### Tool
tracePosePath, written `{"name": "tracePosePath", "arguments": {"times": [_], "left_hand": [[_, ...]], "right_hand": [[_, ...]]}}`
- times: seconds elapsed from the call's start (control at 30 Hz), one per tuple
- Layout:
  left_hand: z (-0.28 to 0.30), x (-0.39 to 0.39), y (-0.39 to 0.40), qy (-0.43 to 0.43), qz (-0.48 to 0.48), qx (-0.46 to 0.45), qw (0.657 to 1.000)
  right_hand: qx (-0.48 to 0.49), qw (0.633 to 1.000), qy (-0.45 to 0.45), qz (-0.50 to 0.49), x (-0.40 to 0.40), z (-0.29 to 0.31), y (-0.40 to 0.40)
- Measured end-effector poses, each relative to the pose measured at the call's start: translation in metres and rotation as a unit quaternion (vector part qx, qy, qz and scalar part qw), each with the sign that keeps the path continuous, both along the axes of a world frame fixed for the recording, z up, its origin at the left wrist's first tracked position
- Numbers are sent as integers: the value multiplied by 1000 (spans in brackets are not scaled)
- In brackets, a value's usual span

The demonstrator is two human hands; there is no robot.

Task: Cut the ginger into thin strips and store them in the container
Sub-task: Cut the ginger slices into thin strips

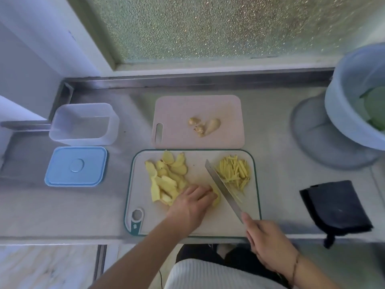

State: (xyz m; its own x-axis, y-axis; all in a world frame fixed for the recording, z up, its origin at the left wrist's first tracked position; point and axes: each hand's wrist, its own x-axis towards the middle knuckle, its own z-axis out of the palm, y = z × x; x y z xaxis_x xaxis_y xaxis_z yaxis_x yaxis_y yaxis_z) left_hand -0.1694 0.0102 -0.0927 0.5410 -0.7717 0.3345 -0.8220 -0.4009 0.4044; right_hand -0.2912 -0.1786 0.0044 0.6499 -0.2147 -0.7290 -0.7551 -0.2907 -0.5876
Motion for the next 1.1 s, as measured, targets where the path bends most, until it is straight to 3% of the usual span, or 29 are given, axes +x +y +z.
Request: {"name": "tracePosePath", "arguments": {"times": [0.17, 0.47, 0.67, 0.87, 1.1], "left_hand": [[-4, 6, 1, -29, -63, 43, 997], [-1, 2, -3, -9, 14, -15, 1000], [1, 2, 3, -1, 1, -14, 1000], [13, -4, -11, 47, 82, 43, 995], [27, 18, -9, 50, 60, 133, 988]], "right_hand": [[9, 1000, 7, -9, 0, 0, -1], [-26, 998, -35, 35, -3, -14, 11], [-56, 997, -51, 26, -2, -17, 9], [-44, 997, -55, 14, -3, -22, 5], [-25, 998, -49, 14, 2, -21, 3]]}}
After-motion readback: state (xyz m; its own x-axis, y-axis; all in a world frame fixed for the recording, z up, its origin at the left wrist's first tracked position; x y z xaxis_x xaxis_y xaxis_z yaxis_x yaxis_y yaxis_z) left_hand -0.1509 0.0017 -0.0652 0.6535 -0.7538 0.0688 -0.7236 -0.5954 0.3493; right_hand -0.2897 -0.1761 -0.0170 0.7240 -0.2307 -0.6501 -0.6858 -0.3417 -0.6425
